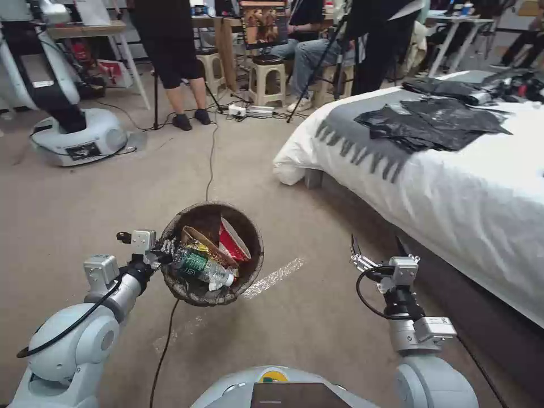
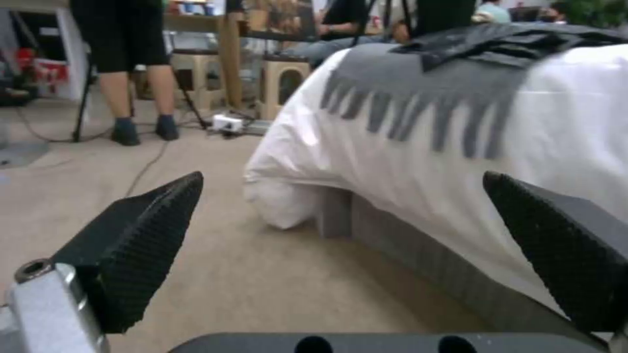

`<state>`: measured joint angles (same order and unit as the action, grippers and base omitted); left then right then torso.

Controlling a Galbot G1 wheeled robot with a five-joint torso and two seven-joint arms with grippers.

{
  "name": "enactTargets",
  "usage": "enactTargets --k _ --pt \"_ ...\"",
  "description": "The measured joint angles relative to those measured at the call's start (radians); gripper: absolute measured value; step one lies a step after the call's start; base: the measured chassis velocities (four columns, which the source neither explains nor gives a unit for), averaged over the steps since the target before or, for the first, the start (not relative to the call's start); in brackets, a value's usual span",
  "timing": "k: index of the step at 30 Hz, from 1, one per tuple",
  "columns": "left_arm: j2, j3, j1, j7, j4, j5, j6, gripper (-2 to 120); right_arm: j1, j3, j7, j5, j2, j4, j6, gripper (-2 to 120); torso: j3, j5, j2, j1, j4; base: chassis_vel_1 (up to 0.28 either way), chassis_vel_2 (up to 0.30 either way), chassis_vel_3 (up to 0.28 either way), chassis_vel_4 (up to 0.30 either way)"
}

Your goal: Pick up the trash bin, then pick up the garbage from the floor and place it into the trash bin.

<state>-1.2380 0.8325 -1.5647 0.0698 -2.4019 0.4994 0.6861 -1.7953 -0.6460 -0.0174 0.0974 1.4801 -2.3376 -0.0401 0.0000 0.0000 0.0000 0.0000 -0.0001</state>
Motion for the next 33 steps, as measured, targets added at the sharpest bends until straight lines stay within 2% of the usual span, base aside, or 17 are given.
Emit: enactTargets --k 33 --pt "-0.002 0.004 0.010 0.000 0.011 0.002 -0.003 2 0.019 -0.004 -0.011 0.027 -0.020 0.010 0.026 100 0.000 0.0000 0.000 0.000 0.0001 0.101 0.104 0.103 0.106"
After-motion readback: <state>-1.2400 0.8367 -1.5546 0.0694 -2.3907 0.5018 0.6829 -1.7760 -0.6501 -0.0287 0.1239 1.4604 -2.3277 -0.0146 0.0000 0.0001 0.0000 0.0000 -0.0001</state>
